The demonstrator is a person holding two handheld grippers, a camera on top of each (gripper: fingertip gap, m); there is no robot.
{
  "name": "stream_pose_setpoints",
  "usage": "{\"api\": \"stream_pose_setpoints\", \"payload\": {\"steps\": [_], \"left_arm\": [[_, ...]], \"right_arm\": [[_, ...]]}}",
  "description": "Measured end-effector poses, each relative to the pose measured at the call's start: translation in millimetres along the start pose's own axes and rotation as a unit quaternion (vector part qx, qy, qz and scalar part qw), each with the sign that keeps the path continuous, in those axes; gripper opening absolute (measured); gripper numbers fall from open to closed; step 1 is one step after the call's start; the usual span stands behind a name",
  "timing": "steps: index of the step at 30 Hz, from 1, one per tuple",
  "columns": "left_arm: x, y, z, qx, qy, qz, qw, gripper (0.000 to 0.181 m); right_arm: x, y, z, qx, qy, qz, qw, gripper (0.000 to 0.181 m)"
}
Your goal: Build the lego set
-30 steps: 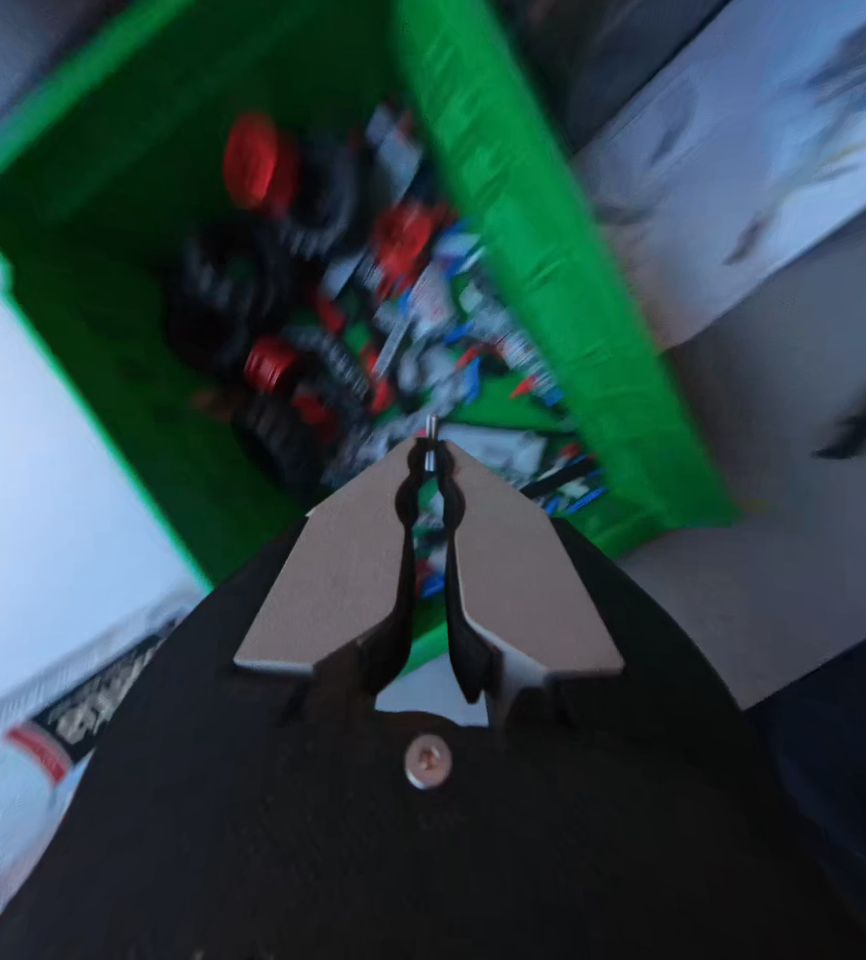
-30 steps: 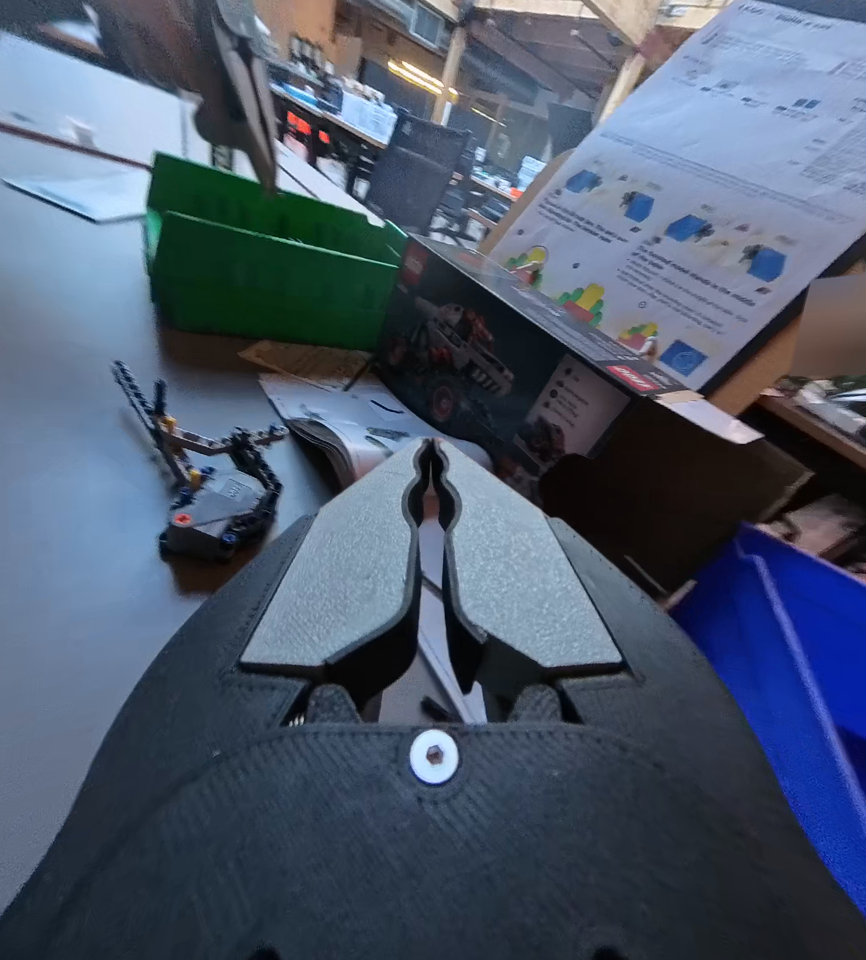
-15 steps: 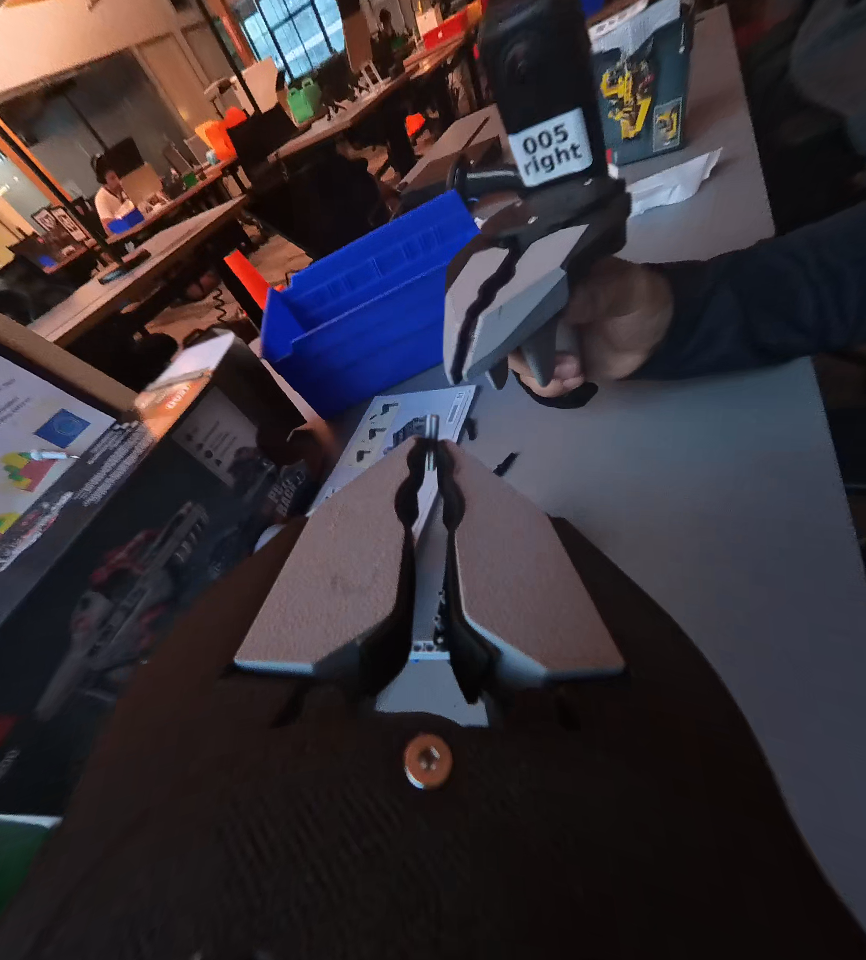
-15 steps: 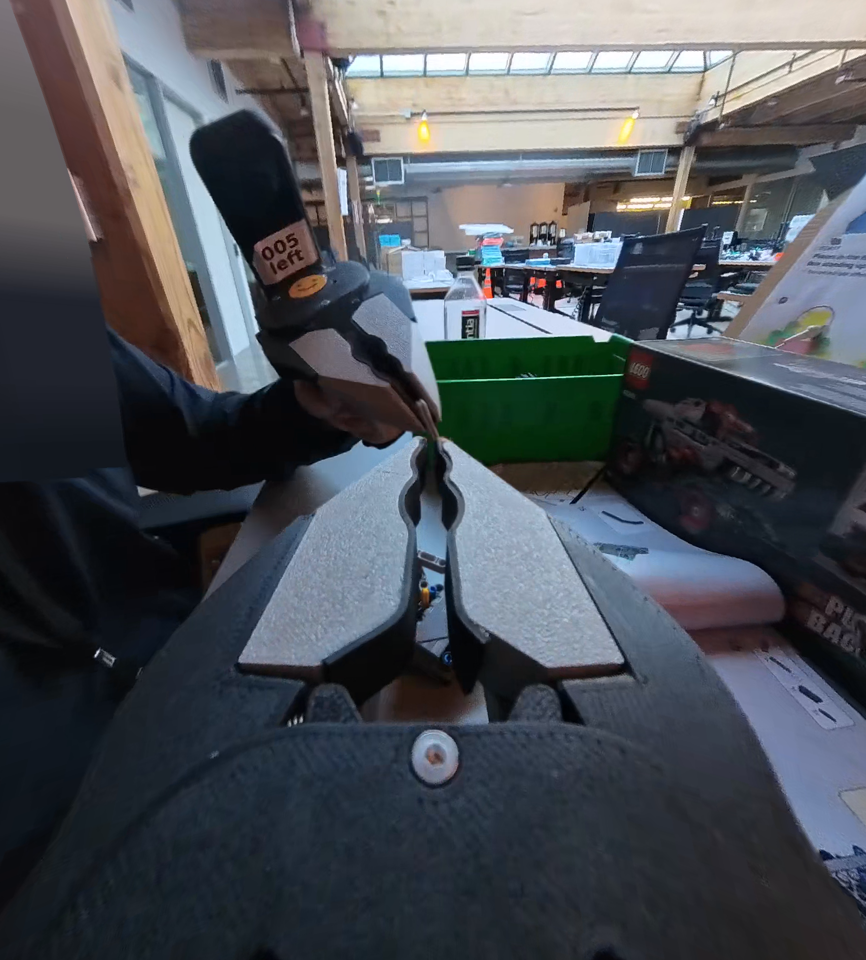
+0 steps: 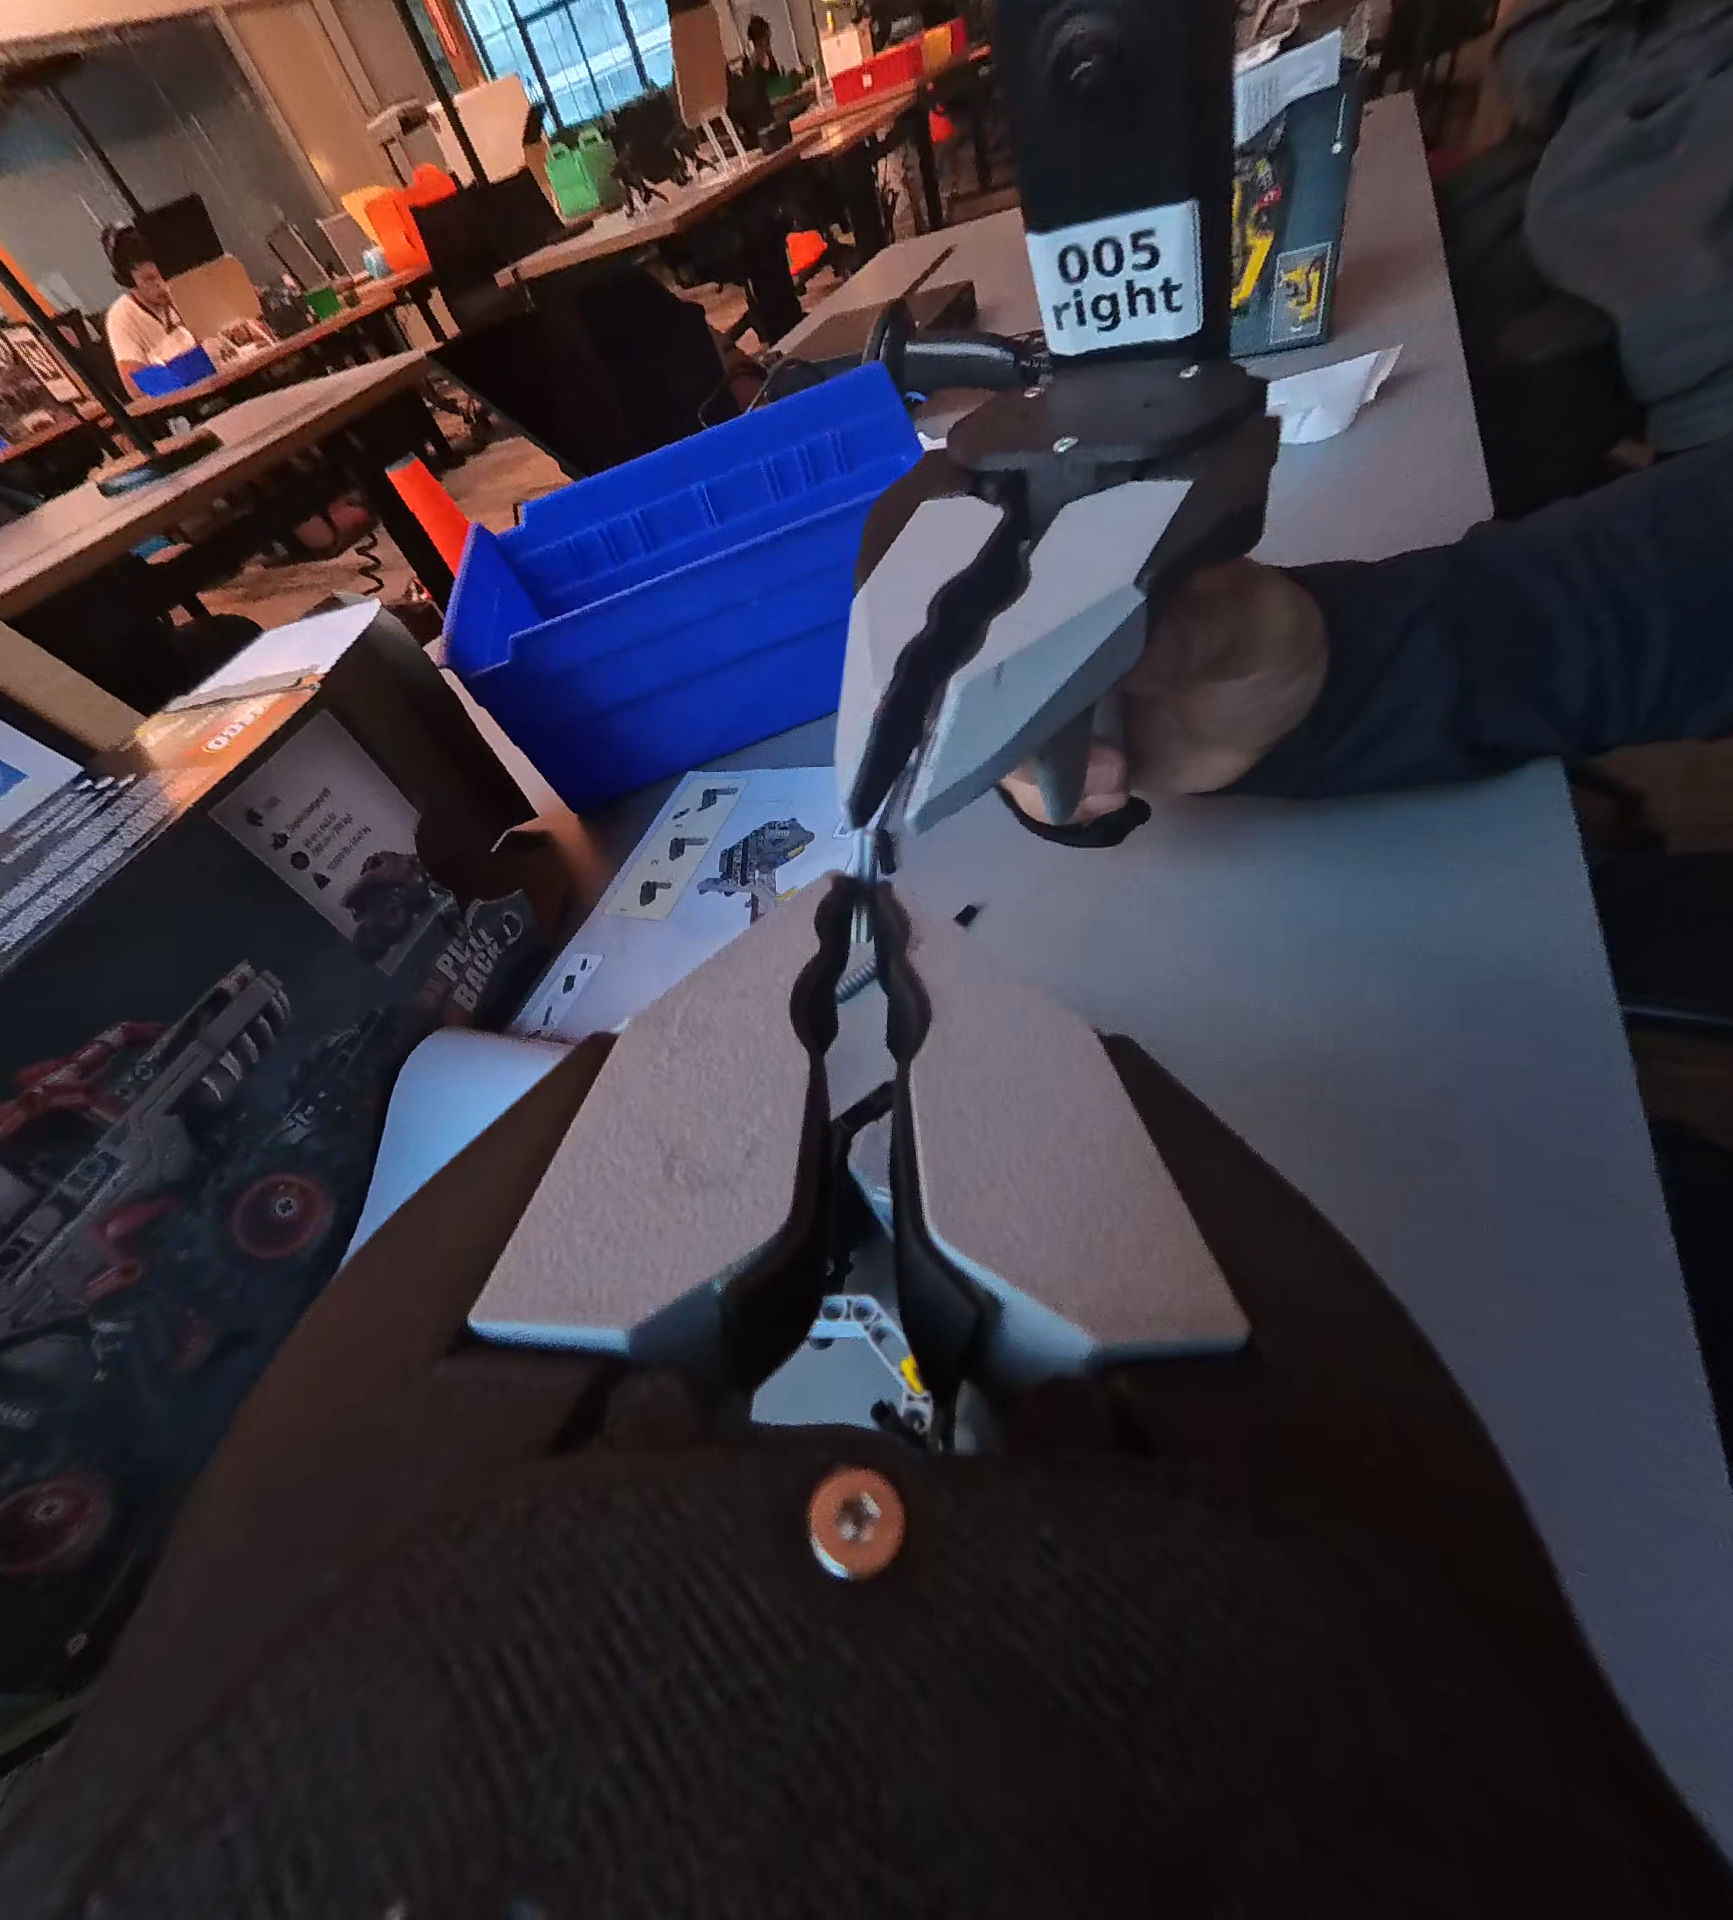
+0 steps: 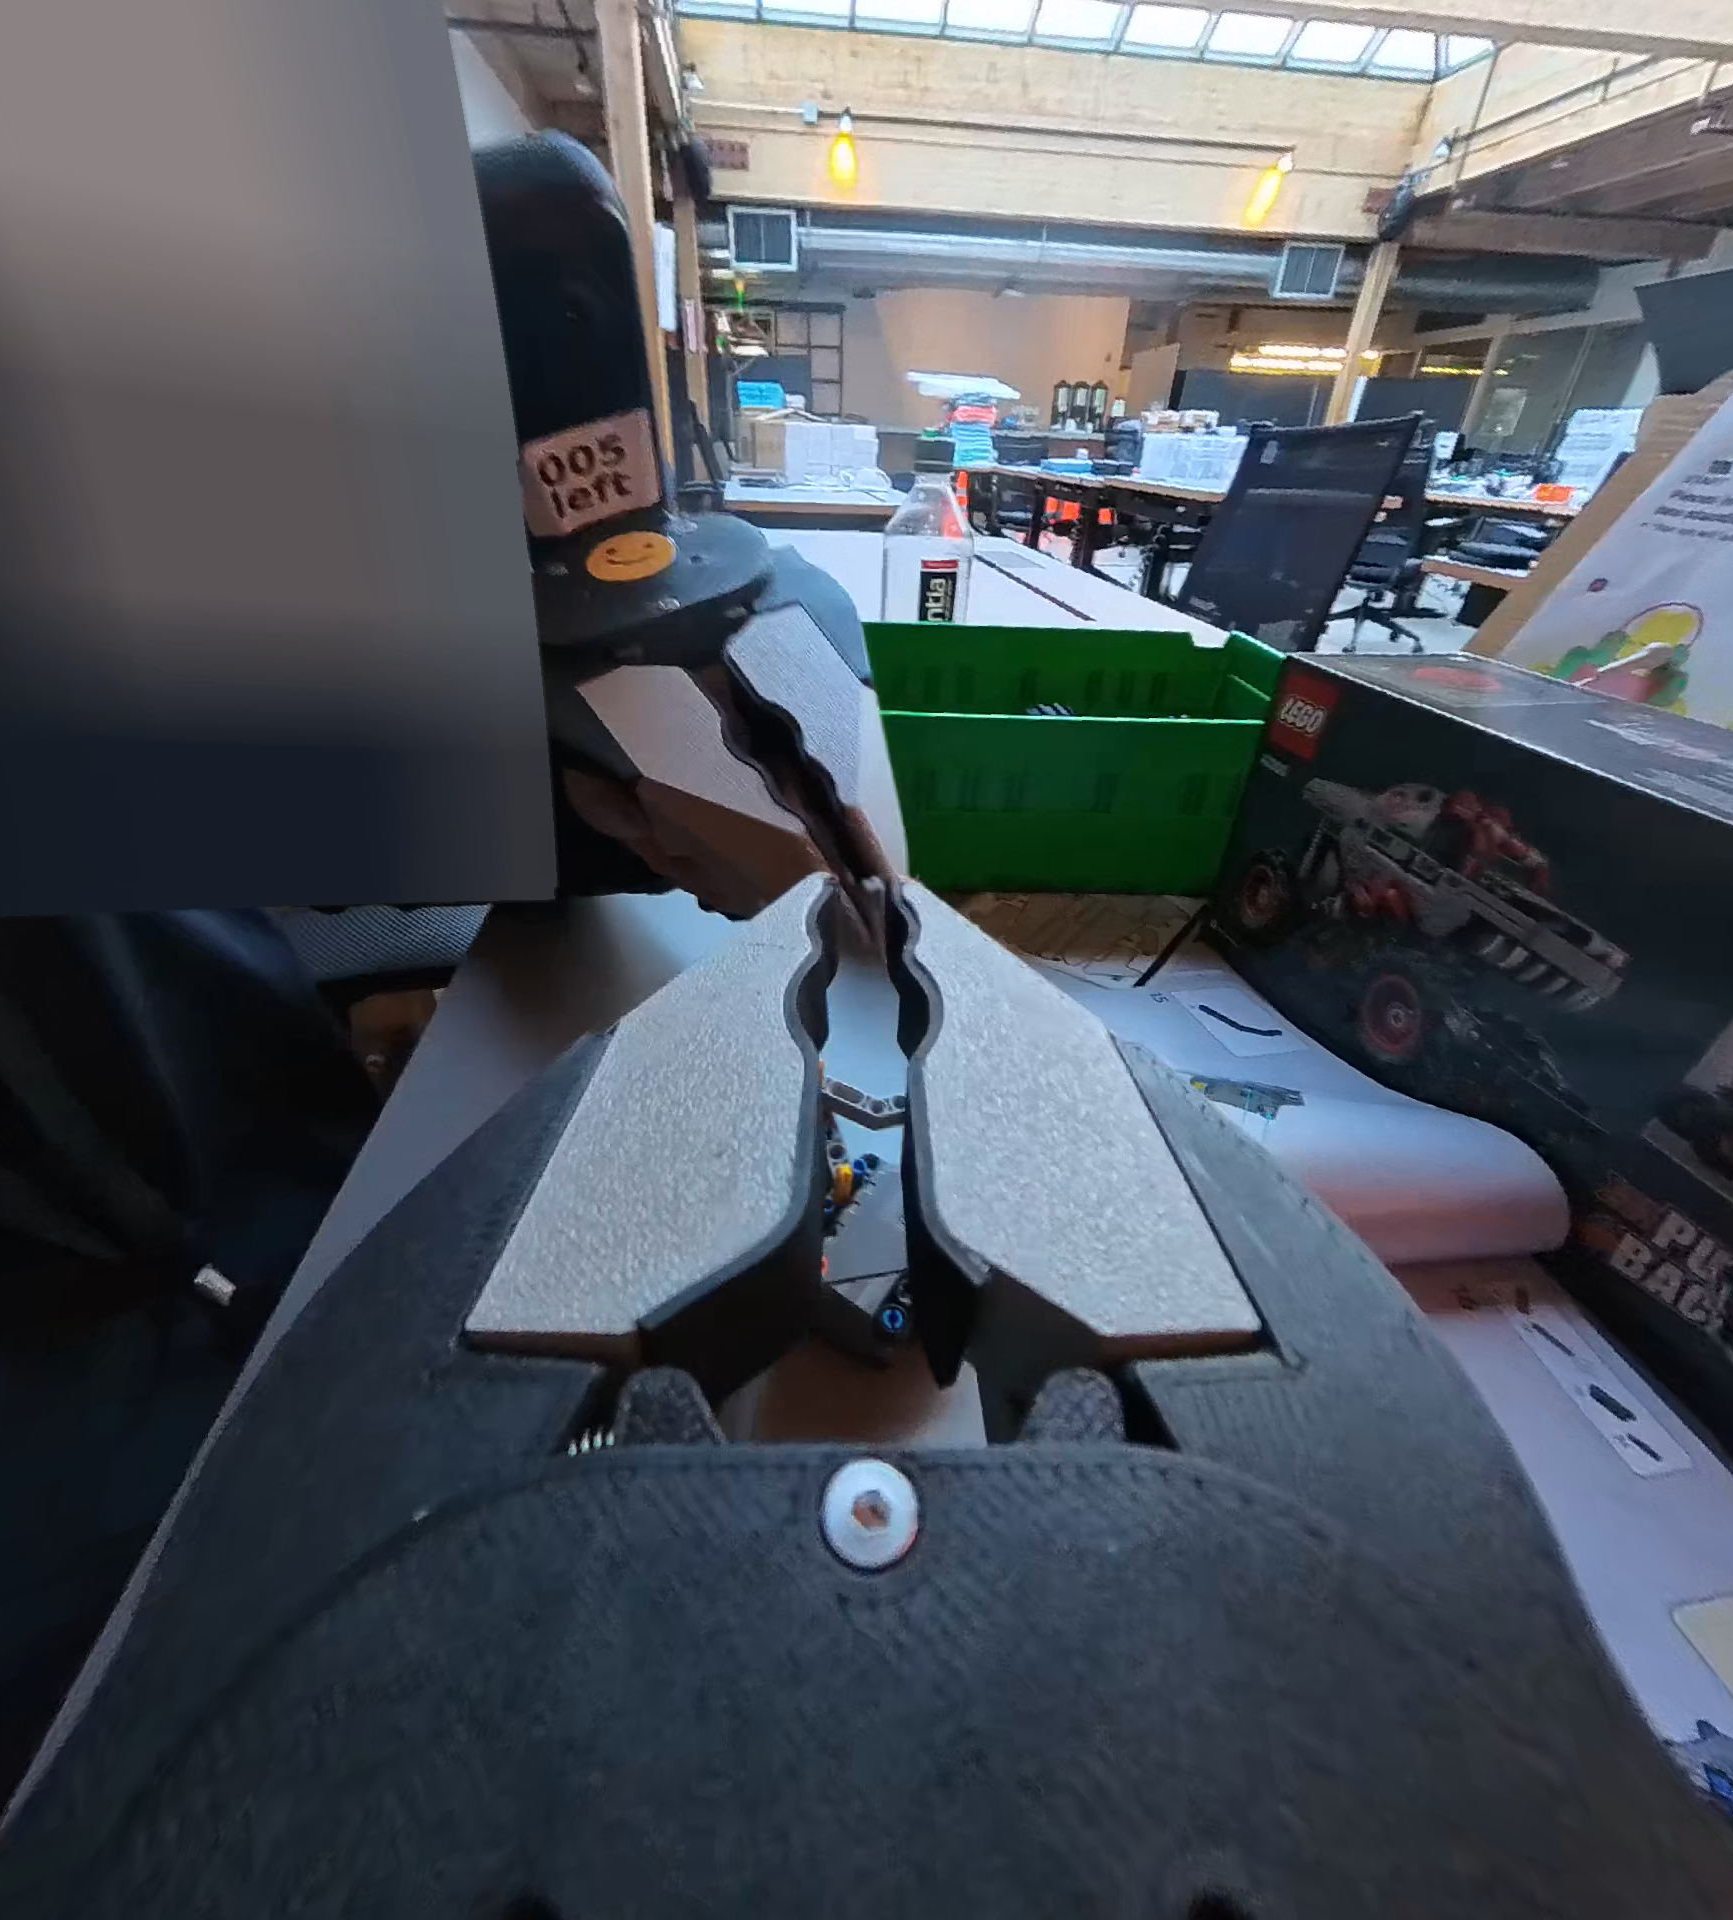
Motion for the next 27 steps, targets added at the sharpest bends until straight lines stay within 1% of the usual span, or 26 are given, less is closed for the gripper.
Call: {"api": "stream_pose_setpoints", "payload": {"steps": [6, 11, 13, 14, 16, 17, 18, 21, 23, 25, 27], "left_arm": [[1.3, -2.2, 2.7, -0.008, 0.015, -0.002, 1.000, 0.001], [0.8, -4.4, 0.9, -0.028, 0.065, 0.003, 0.997, 0.001], [-3.0, -6.0, -2.3, -0.028, 0.082, -0.014, 0.996, 0.000], [-6.0, -6.3, -6.8, -0.015, 0.089, -0.027, 0.996, 0.003], [-11.5, -3.9, -17.6, 0.009, 0.105, -0.046, 0.993, 0.017], [-13.5, -0.7, -22.8, 0.016, 0.117, -0.047, 0.992, 0.020], [-15.0, 3.2, -27.3, 0.019, 0.128, -0.046, 0.991, 0.021], [-19.6, 13.9, -39.7, 0.039, 0.150, -0.044, 0.987, 0.021], [-20.4, 18.5, -43.8, 0.039, 0.157, -0.045, 0.986, 0.023], [-23.0, 23.0, -46.7, 0.051, 0.148, -0.045, 0.987, 0.023], [-29.8, 26.5, -49.4, 0.067, 0.133, -0.060, 0.987, 0.024]], "right_arm": [[-3.6, -2.4, -0.8, -0.009, 0.017, -0.015, 1.000, 0.002], [-3.4, -0.8, 0.1, -0.005, 0.013, -0.021, 1.000, 0.000], [-5.5, 1.5, 5.1, -0.010, -0.002, -0.033, 0.999, 0.000], [-7.2, 4.6, 11.0, -0.025, -0.010, -0.042, 0.999, 0.000], [-16.0, 13.5, 26.0, -0.052, -0.035, -0.094, 0.994, 0.000], [-23.9, 18.9, 33.6, -0.066, -0.051, -0.141, 0.987, 0.000], [-31.3, 24.6, 39.5, -0.080, -0.060, -0.186, 0.978, 0.000], [-50.9, 33.2, 46.5, -0.098, -0.064, -0.281, 0.952, 0.000], [-59.6, 31.3, 45.8, -0.092, -0.060, -0.319, 0.942, 0.000], [-63.9, 26.5, 42.3, -0.079, -0.055, -0.328, 0.940, 0.000], [-71.3, 23.8, 40.9, -0.069, -0.060, -0.349, 0.933, 0.000]]}}
Point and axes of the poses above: each gripper's, where its closed fingertips meet, y back along the fingers, x out of its top, z = x × y across the jaws, the point moved 8 cm from there along y, back along the fingers, and after that the axes turned 2 degrees about -z, right-handed, at the moved point
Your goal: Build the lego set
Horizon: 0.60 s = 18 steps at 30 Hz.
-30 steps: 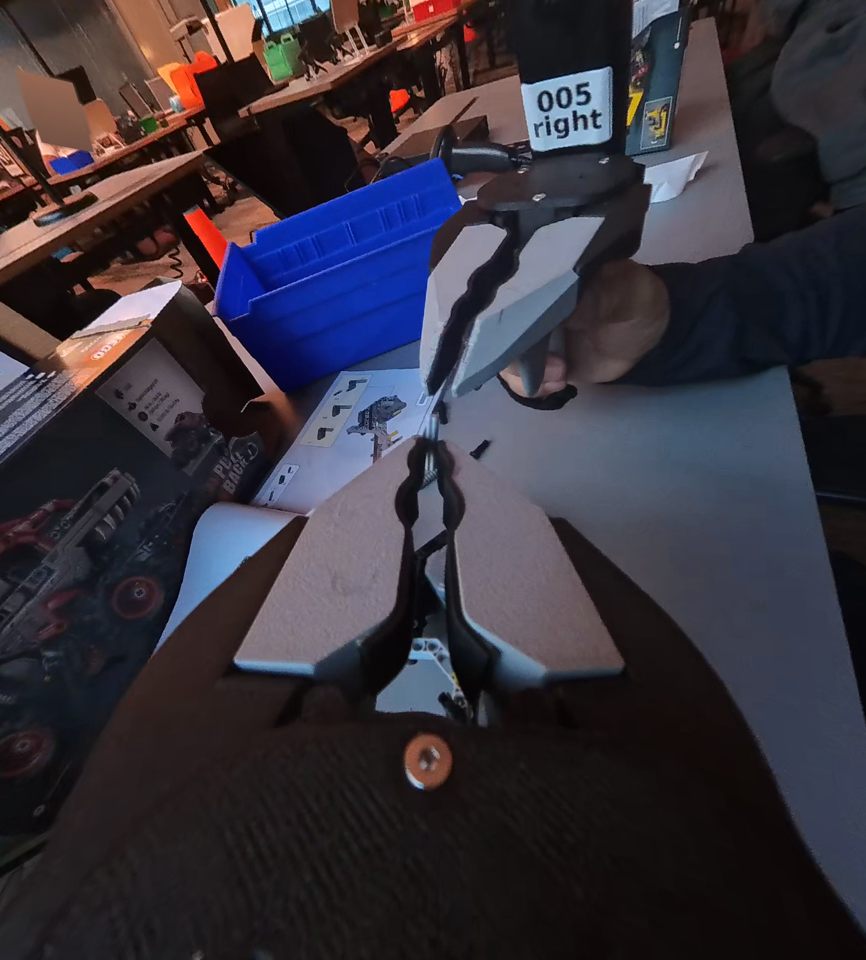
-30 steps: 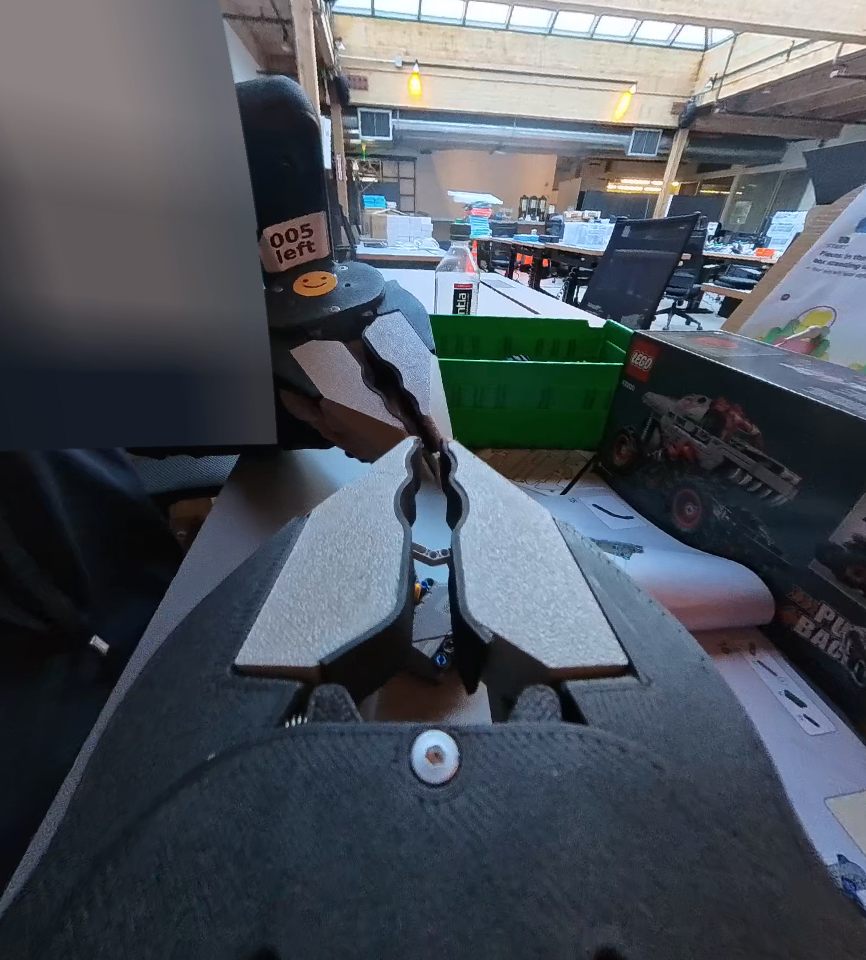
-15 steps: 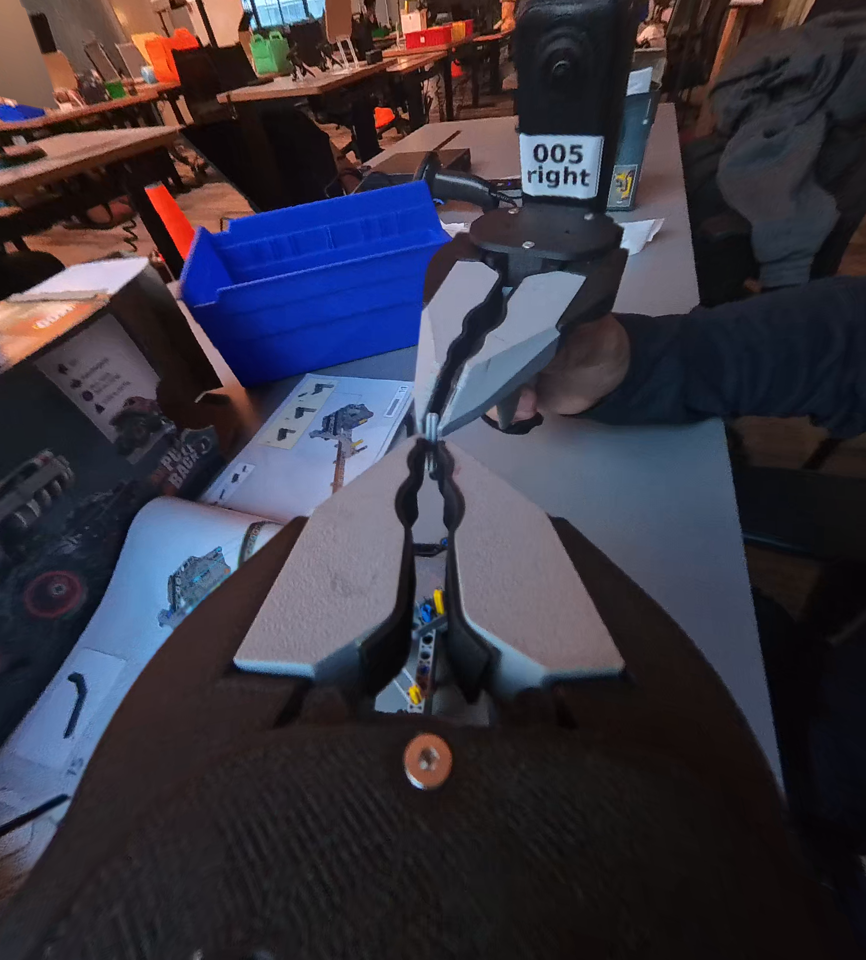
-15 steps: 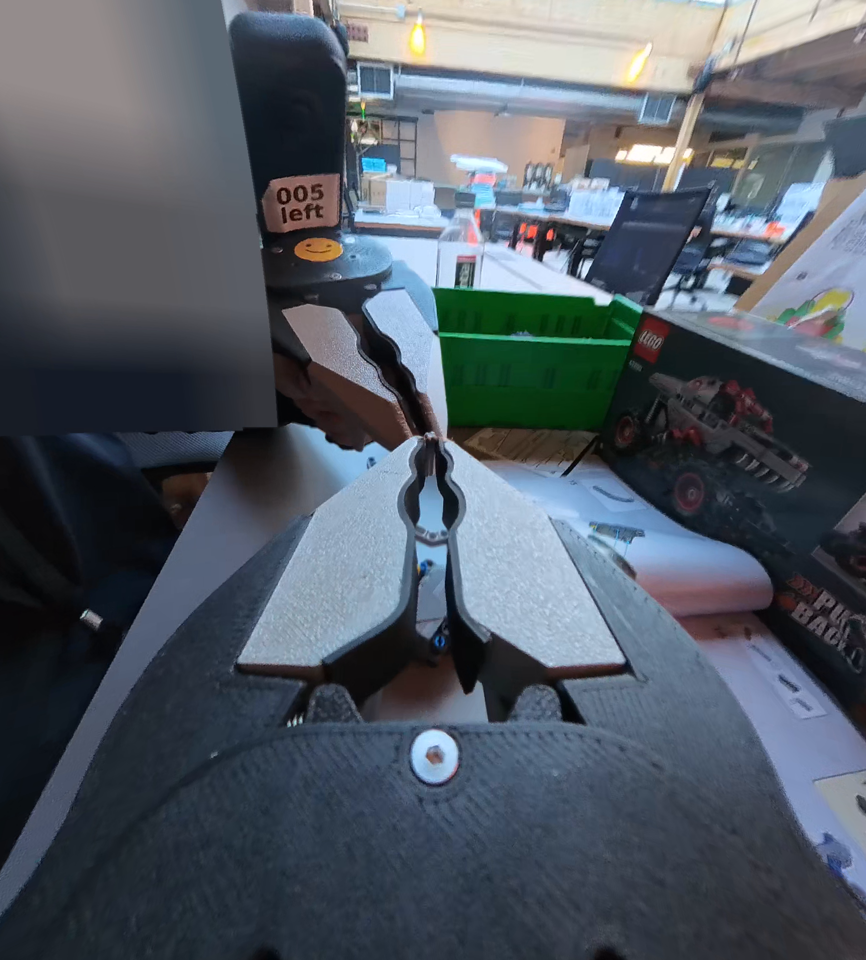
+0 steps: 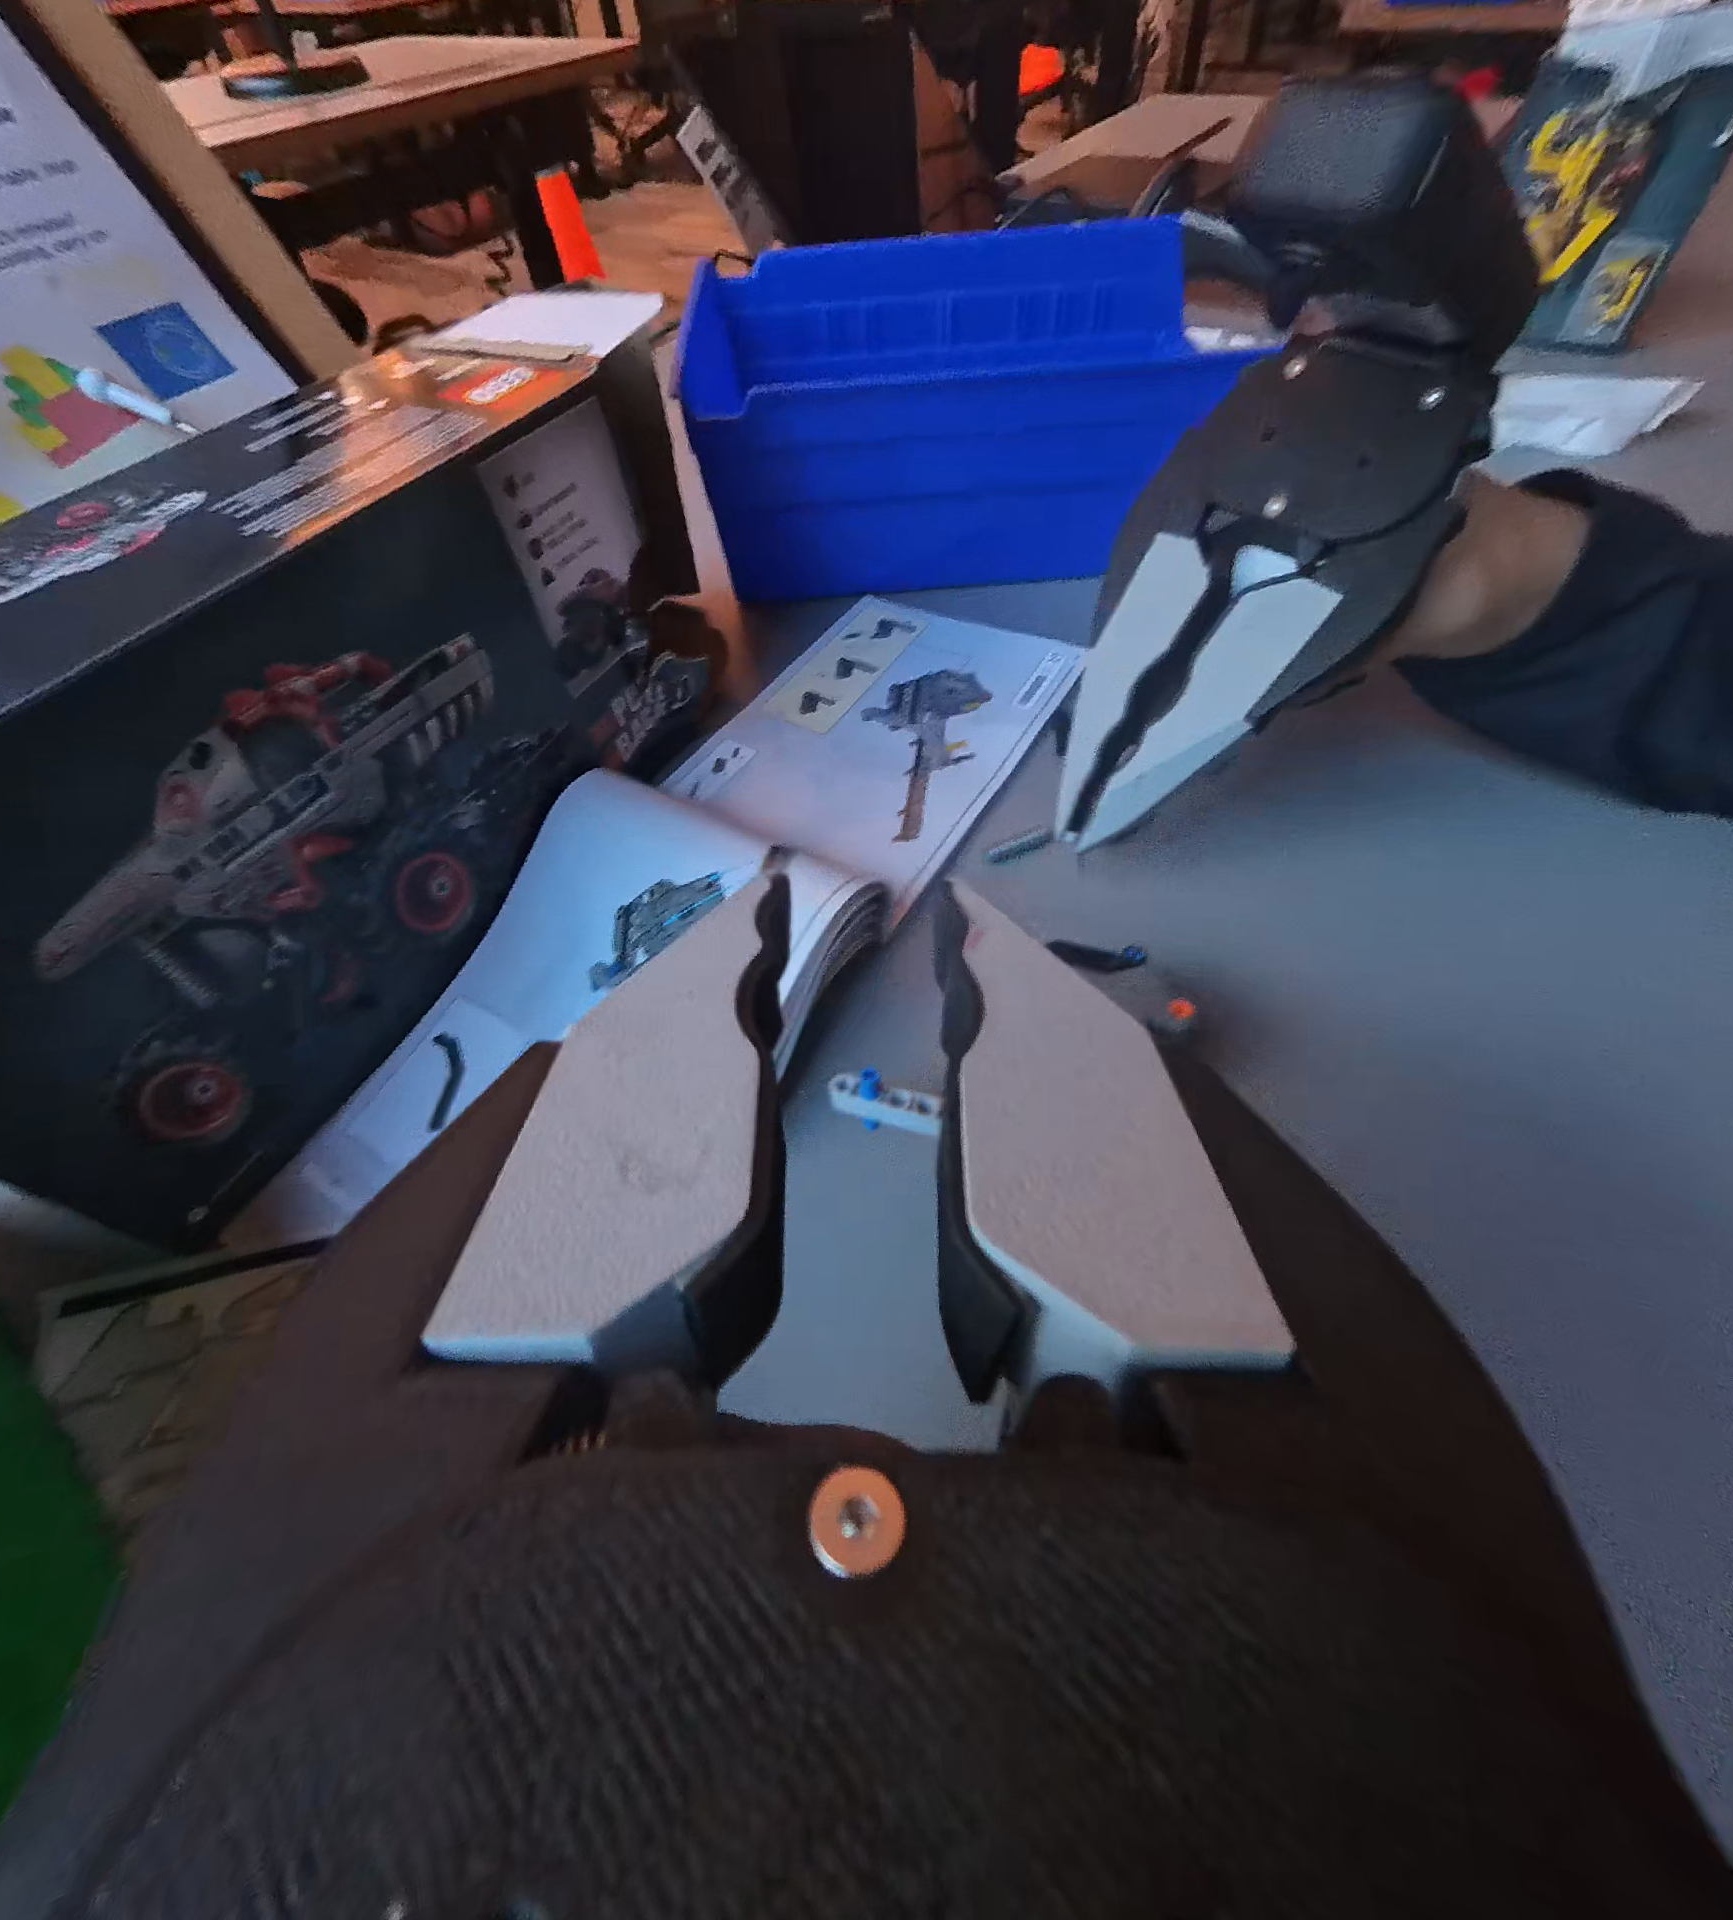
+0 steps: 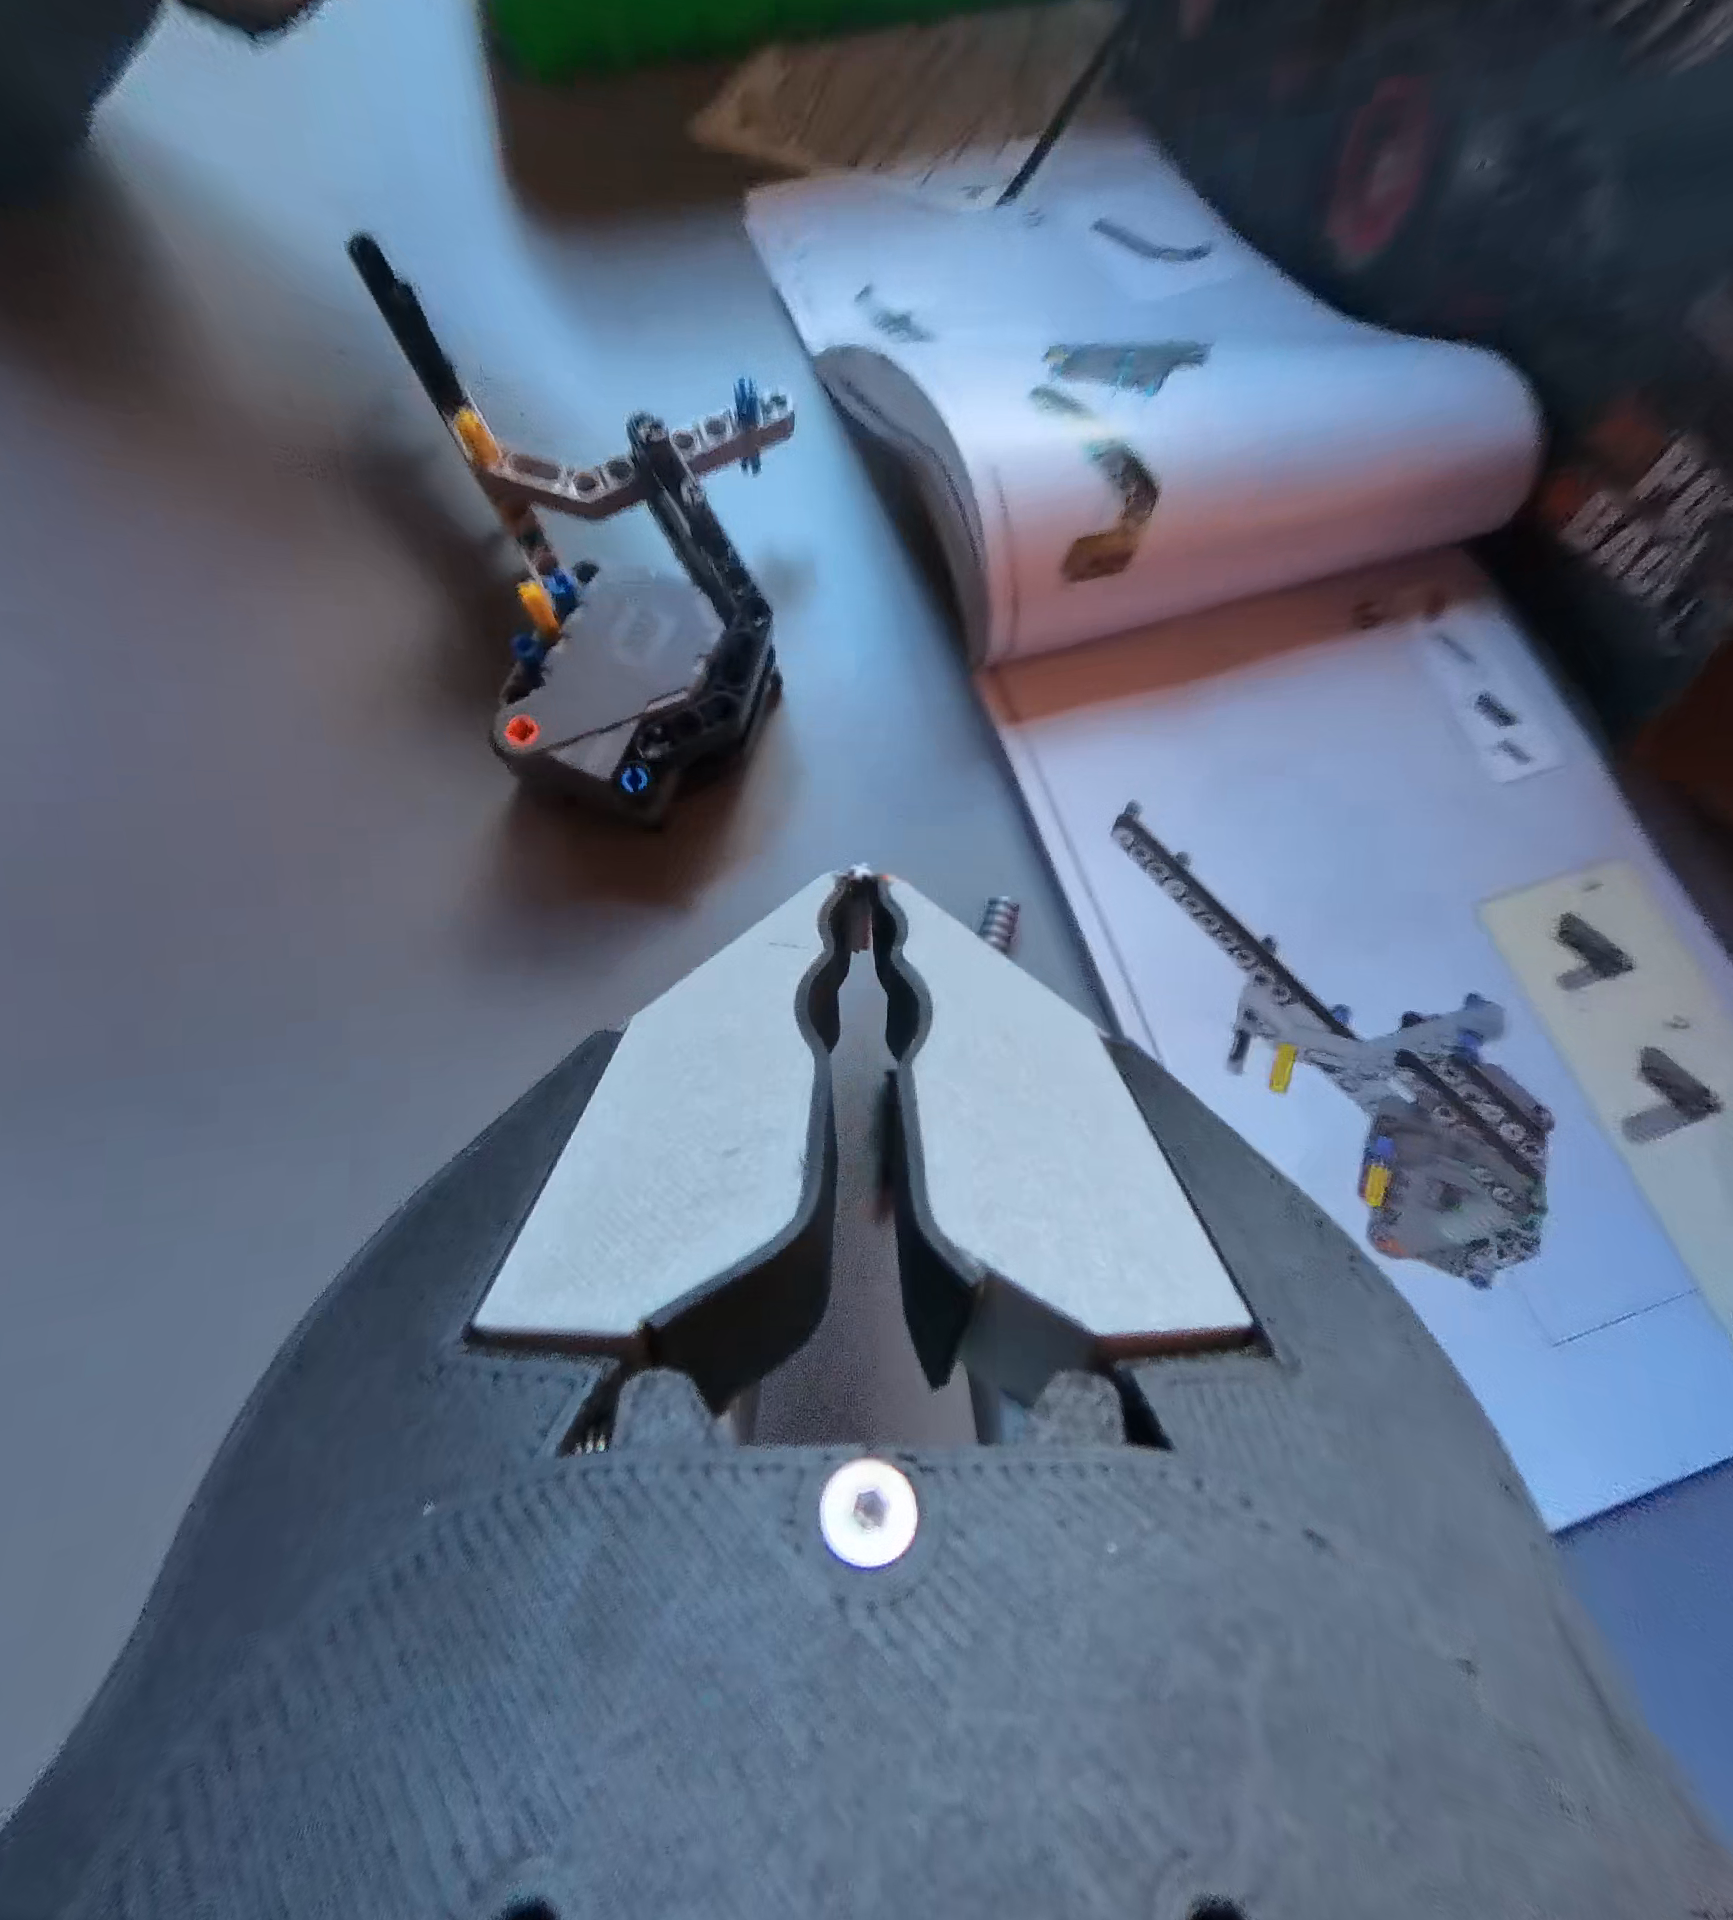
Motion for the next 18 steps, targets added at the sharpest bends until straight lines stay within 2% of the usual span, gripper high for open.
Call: {"api": "stream_pose_setpoints", "payload": {"steps": [3, 6, 15, 18], "left_arm": [[-9.3, 2.6, -6.3, 0.005, -0.003, -0.011, 1.000, 0.025], [-14.7, 5.4, -12.4, 0.012, 0.006, -0.020, 1.000, 0.026], [-11.9, 19.9, -11.0, 0.016, -0.002, 0.003, 1.000, 0.026], [-11.5, 22.4, -11.1, 0.018, 0.001, 0.014, 1.000, 0.025]], "right_arm": [[-8.4, -8.1, 0.3, 0.004, 0.003, -0.043, 0.999, 0.000], [-9.7, -10.7, -0.4, 0.005, 0.006, -0.051, 0.999, 0.000], [-2.2, 0.1, -0.8, 0.024, -0.002, -0.001, 1.000, 0.002], [4.5, 8.0, 2.0, 0.018, -0.011, 0.043, 0.999, 0.005]]}}
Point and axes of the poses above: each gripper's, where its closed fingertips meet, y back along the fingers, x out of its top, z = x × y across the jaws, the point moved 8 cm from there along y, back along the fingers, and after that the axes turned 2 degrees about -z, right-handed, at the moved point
